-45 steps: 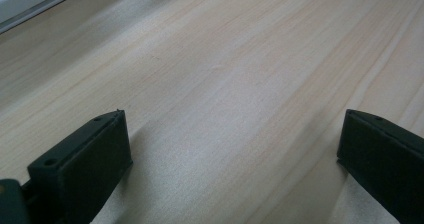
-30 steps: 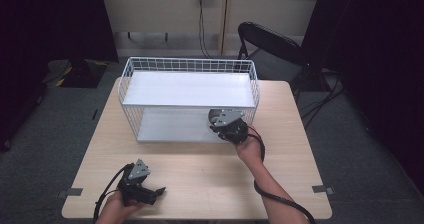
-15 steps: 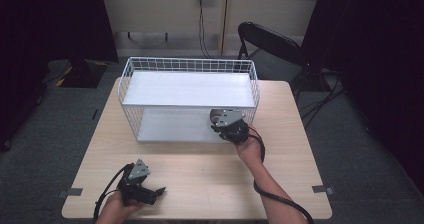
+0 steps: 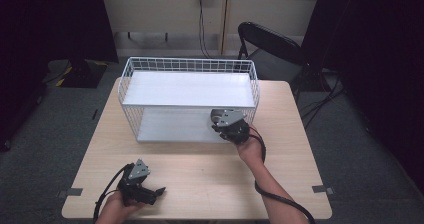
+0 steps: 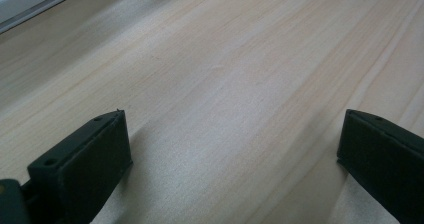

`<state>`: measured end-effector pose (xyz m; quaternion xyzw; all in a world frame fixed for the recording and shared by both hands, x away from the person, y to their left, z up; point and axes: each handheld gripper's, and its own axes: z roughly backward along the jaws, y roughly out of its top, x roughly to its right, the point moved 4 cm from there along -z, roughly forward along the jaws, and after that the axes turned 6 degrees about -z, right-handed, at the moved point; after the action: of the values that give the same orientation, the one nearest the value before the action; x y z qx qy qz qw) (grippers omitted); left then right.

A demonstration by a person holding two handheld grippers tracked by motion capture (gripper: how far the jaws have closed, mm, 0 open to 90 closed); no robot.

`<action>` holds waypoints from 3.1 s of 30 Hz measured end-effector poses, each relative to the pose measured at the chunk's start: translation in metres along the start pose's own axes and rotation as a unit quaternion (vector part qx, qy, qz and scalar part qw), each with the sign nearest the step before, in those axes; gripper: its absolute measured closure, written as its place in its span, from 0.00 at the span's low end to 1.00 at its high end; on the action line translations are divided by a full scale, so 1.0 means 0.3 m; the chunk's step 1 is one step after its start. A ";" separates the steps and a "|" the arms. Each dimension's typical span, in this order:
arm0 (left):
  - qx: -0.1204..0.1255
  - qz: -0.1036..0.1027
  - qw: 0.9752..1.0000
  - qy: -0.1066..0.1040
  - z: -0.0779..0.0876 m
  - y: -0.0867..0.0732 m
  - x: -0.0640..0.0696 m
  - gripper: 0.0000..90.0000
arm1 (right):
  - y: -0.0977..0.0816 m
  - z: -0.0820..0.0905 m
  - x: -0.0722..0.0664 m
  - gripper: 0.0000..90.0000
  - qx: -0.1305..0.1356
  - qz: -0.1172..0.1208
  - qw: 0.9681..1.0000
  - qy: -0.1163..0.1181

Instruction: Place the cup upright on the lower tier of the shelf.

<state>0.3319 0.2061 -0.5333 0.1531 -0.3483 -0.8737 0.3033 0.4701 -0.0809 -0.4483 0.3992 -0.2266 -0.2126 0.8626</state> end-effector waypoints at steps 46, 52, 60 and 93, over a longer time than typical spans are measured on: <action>0.002 0.000 1.000 0.000 -0.001 0.001 0.000 0.00 | 0.053 0.059 -0.054 0.15 0.038 -0.075 0.996 0.019; 0.002 0.000 1.000 0.000 -0.001 0.001 0.000 0.00 | 0.044 0.069 -0.080 0.14 0.024 -0.070 0.997 0.030; 0.002 0.000 1.000 -0.001 -0.001 0.001 0.000 0.00 | 0.035 0.099 -0.094 0.15 0.026 -0.083 0.995 0.051; 0.001 -0.002 1.000 -0.001 -0.001 0.001 -0.001 0.00 | -0.114 0.211 -0.082 0.15 0.023 -0.112 0.992 0.060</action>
<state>0.3323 0.2060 -0.5333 0.1534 -0.3488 -0.8740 0.3015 0.4084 -0.1251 -0.4440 0.4540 -0.1330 -0.2777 0.8361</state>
